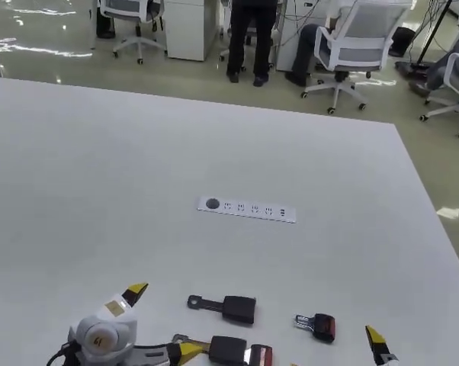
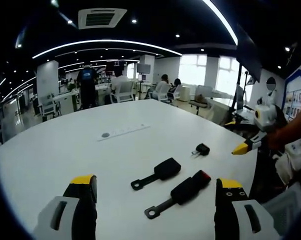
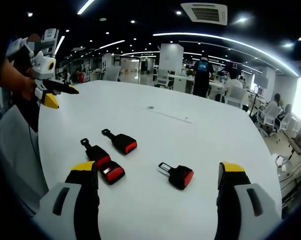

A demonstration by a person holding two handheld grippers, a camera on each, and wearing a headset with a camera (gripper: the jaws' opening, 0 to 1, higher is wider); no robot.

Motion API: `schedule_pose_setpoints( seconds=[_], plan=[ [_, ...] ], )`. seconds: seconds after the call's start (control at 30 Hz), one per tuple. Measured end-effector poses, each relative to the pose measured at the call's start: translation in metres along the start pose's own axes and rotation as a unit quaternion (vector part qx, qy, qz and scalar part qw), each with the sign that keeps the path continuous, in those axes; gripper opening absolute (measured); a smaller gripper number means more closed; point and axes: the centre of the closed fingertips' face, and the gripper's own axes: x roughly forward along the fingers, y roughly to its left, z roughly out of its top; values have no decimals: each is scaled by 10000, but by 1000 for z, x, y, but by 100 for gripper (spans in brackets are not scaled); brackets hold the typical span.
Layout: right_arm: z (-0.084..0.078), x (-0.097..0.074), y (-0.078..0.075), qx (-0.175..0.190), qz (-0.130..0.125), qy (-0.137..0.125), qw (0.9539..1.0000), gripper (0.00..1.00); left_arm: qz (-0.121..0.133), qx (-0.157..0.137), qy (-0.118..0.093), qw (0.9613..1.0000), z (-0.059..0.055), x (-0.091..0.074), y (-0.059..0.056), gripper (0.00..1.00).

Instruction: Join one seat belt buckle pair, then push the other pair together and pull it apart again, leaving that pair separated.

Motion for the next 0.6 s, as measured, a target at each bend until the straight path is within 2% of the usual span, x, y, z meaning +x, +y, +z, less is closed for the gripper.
schedule_pose_setpoints(
  seconds=[0.13,0.37,0.6],
  plan=[
    [-5,-9,1,-36,-51,48,10000,99,-22,89,71,9999,-10,-9,0,100],
    [-9,-17,-4,-26,-147,61,9999,99,6,49,22,10000,-12,-23,3,100],
    [-9,-20,-1,-23,-209,58,9998,99,30,-73,-104,9999,-11,-31,5,100]
  ],
)
